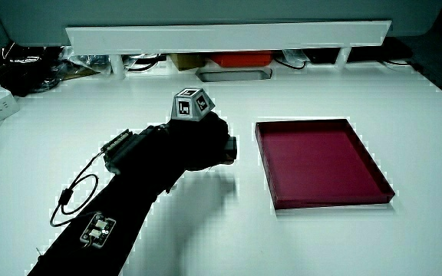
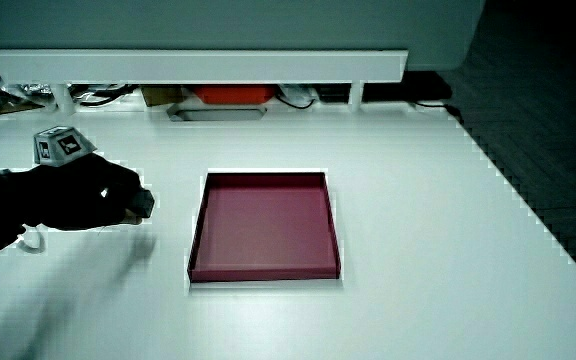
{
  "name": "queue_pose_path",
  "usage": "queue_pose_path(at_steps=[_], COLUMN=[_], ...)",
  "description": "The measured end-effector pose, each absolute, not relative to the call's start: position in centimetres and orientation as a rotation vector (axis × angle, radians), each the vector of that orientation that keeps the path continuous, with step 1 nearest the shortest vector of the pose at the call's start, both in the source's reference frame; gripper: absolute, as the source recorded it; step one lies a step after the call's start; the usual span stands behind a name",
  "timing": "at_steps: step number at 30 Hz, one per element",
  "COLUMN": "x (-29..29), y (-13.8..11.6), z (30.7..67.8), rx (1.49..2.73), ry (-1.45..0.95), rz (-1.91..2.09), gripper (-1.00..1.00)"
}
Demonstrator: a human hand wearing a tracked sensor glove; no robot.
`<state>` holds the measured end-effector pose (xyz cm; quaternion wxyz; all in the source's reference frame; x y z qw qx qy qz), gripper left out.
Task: Pick charger from desk
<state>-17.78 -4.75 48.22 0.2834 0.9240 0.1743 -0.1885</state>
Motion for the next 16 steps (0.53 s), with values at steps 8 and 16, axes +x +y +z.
queue_pose_path(at_steps=[8,16], x=[-14.3,-10.4], y=[-6.0,-6.8], z=[46.6,46.5], rx=[2.487,2.483], ry=[0.559,0.604], rz=[-0.534,-0.609], gripper=[1.0,1.0])
